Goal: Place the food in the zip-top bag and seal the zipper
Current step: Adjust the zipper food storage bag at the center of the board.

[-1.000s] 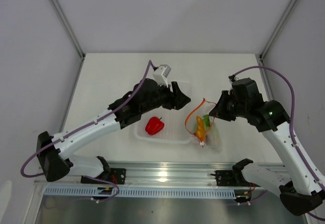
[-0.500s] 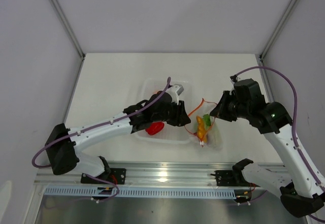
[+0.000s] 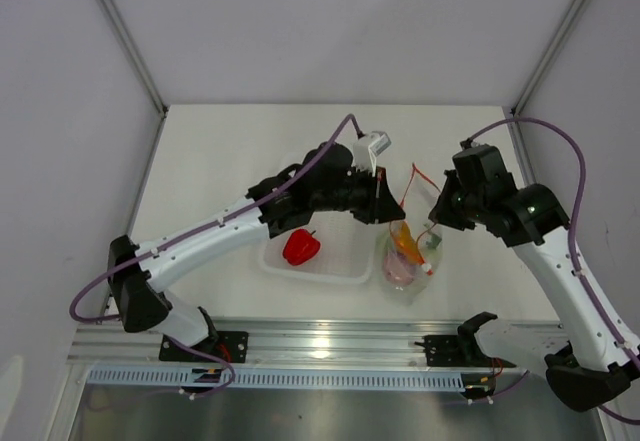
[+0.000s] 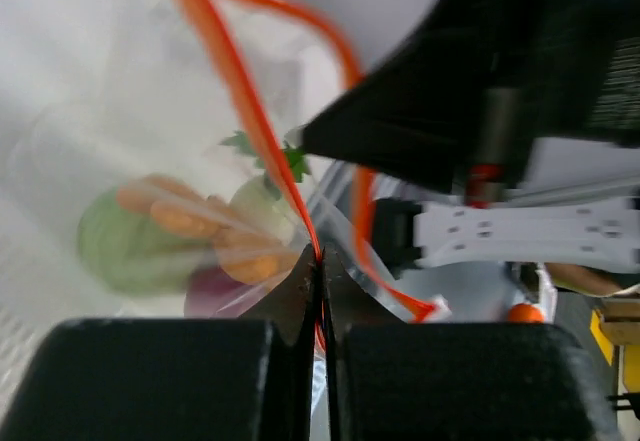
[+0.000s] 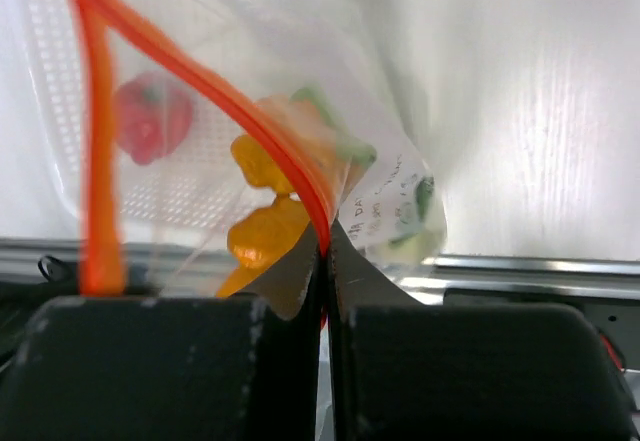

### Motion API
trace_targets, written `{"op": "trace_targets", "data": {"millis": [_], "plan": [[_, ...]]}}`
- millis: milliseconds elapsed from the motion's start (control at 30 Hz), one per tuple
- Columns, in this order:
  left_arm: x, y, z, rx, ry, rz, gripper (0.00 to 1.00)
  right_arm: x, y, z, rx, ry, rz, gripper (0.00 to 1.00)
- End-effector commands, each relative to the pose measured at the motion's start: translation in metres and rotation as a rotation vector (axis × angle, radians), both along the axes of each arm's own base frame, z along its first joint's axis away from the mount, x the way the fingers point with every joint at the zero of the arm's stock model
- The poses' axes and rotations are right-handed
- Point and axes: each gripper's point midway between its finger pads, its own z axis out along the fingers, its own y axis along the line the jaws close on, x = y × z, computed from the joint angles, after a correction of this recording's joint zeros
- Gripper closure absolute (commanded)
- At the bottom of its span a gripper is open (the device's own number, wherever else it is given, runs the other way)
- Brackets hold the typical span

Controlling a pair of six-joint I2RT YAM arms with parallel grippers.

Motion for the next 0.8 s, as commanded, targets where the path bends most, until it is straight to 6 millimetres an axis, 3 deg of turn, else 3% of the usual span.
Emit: {"op": "trace_targets", "data": {"millis": [0, 33, 67, 133, 167, 200, 300, 333, 400, 500, 533, 567, 633, 700, 767], "plan": [[-0.025, -0.009, 0.083, -0.183, -0.081, -0.146, 0.99, -0.001, -0.024, 0.054, -0.006, -0.176, -0.065, 1.00], [-0.025, -0.009, 0.084, -0.187, -0.077, -0.143, 0.99, -0.004, -0.027, 0.061, 0.006, -0.200, -0.073, 1.00], [-0.026, -0.008, 0.070, -0.167, -0.059, -0.146, 0.99, -0.006, -0.029, 0.066, 0.016, -0.218, -0.079, 1.00], [-0.025, -0.010, 0.041, -0.116, -0.023, -0.145, 0.98, -0.010, -0.032, 0.056, 0.011, -0.214, -0.079, 1.00], [-0.026, -0.011, 0.018, -0.070, 0.015, -0.145, 0.99, -0.010, -0.031, 0.045, 0.000, -0.191, -0.072, 1.00], [-0.023, -0.015, -0.008, -0.020, 0.058, -0.147, 1.00, -0.011, -0.032, 0.017, -0.032, -0.125, -0.067, 1.00], [-0.023, -0.023, -0.050, 0.034, 0.130, -0.160, 0.99, -0.008, -0.027, -0.019, -0.033, -0.058, -0.050, 1.00], [-0.022, -0.024, -0.053, 0.034, 0.135, -0.160, 1.00, -0.007, -0.029, -0.034, -0.037, -0.032, -0.056, 1.00], [-0.020, -0.026, -0.053, 0.036, 0.128, -0.156, 0.99, -0.007, -0.032, -0.038, -0.043, -0.023, -0.057, 1.00], [-0.016, -0.028, -0.037, 0.019, 0.103, -0.164, 0.99, -0.006, -0.038, -0.019, -0.046, -0.060, -0.072, 1.00], [-0.016, -0.028, -0.022, -0.001, 0.082, -0.168, 0.99, -0.010, -0.042, -0.012, -0.053, -0.063, -0.080, 1.00], [-0.015, -0.028, -0.011, -0.018, 0.065, -0.167, 0.99, -0.008, -0.044, 0.009, -0.040, -0.112, -0.088, 1.00], [-0.013, -0.025, 0.003, -0.038, 0.030, -0.154, 0.98, -0.011, -0.047, 0.028, -0.031, -0.148, -0.097, 1.00], [-0.009, -0.021, 0.000, -0.022, 0.026, -0.136, 0.92, -0.015, -0.049, 0.032, -0.030, -0.155, -0.097, 1.00], [-0.006, -0.019, -0.006, -0.012, 0.030, -0.123, 0.86, -0.014, -0.047, 0.024, -0.029, -0.142, -0.090, 1.00]]}}
